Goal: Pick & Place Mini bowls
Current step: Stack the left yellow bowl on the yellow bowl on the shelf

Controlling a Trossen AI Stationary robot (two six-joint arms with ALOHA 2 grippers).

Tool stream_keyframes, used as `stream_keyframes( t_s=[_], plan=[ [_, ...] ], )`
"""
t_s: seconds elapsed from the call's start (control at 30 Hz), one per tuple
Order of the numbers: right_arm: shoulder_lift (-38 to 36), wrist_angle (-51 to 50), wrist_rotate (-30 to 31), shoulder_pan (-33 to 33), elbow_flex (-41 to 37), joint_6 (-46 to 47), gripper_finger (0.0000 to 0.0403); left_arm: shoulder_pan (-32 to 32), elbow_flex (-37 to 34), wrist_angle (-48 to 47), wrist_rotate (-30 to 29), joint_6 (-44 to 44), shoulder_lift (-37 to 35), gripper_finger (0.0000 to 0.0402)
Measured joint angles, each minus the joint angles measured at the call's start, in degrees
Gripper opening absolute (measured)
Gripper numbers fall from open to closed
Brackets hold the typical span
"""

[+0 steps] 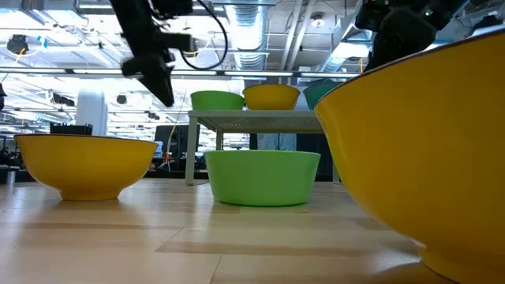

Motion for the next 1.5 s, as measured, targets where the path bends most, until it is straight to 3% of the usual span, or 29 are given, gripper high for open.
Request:
stream_keyframes(
  t_s=[0.2,0.3,0.6,0.83,1.5],
  plan=[
    [1.1,0.4,0.0,0.0,0.0,0.0,0.0132,-5.9,-0.2,-2.4,21.4,-17.5,-4.0,0.0102],
    [1.2,1.2,0.0,-0.1,0.0,-0.1,0.0132,-8.5,-2.7,-2.5,26.3,-22.1,-4.2,0.0103],
    [1.3,6.2,0.0,-0.1,0.0,-0.1,0.0132,-13.2,-14.0,4.1,27.5,-31.3,-3.3,0.0104],
    [1.3,7.4,0.0,-0.1,0.0,-0.1,0.0132,-13.2,-19.4,13.5,34.9,-37.8,-3.3,0.0104],
    [1.3,7.5,0.0,-0.1,0.0,-0.1,0.0132,-13.5,-28.0,28.4,36.2,-38.0,-3.3,0.0103]
  ],
)
